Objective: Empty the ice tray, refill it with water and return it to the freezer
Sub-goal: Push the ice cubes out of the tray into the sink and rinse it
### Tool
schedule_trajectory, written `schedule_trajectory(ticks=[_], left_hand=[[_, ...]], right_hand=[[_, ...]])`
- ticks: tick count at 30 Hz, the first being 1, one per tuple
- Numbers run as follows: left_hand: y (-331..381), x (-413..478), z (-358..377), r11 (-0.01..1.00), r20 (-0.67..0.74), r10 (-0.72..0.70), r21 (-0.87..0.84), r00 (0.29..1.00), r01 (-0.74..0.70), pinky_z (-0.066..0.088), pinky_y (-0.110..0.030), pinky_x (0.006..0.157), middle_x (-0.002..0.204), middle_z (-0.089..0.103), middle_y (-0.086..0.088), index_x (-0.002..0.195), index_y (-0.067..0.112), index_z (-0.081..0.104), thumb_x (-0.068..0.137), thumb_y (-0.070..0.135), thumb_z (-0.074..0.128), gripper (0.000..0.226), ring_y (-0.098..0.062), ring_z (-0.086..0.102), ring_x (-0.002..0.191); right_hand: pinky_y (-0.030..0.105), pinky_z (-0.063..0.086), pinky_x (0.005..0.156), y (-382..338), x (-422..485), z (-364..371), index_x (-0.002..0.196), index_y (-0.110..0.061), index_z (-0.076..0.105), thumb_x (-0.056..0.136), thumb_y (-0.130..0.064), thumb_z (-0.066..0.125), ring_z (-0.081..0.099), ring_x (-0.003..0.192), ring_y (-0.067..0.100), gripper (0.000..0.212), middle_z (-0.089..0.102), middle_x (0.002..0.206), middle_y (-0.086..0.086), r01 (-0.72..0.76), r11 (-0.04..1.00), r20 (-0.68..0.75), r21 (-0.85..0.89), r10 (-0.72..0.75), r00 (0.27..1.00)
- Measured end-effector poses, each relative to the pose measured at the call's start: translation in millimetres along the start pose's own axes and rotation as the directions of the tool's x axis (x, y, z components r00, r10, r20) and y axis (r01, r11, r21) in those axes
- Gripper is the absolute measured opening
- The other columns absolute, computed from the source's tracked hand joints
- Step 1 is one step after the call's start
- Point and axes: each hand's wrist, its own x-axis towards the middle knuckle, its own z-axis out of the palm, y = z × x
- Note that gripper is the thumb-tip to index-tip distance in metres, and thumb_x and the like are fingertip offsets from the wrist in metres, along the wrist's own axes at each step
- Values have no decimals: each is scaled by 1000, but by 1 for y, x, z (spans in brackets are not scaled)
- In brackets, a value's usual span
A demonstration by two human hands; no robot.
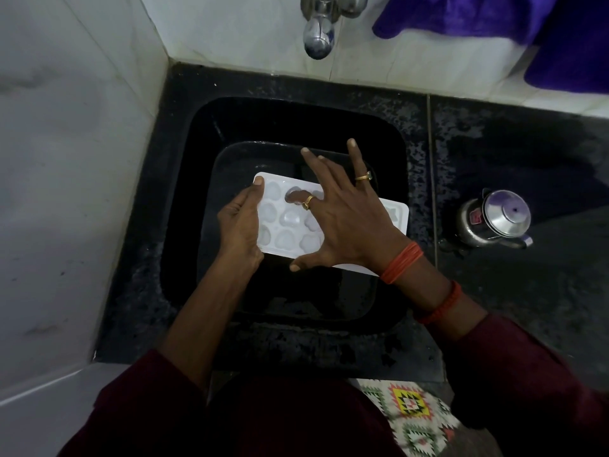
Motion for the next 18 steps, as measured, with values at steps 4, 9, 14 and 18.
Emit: schedule_trajectory(ticks=[4,9,14,18], left_hand=[[0,-2,1,1000,10,6,-3,1000,-6,57,-65,88,110,76,-17,108,6,75,92,40,72,37,-40,73,102],[1,-1,2,1000,7,14,16,1000,-14,62,-55,82,105,77,-13,92,16,75,95,37,70,22,-38,74,101],[3,0,0,1000,-7,23,17,1000,-23,61,-57,83,106,78,-13,101,11,76,94,39,71,29,-36,75,98],[2,0,0,999,-7,43,15,999,-43,65,-38,66,91,79,-3,100,11,75,96,35,68,25,-24,77,84]], right_hand=[[59,-17,119,-1,1,0,136,-18,59,51,-104,41,34,145,40,122,25,161,27,-3,999,-9,-33,3,1000],[60,-17,119,-3,-1,3,131,-14,61,50,-103,46,35,144,38,121,28,160,26,-21,999,5,-23,22,1000],[60,-14,120,-5,-6,4,133,-20,57,55,-99,48,45,137,32,112,27,161,21,-51,997,-47,58,53,997],[62,-6,121,-8,-9,7,126,-29,60,66,-91,54,53,127,28,87,32,158,19,2,993,-155,121,17,988]])
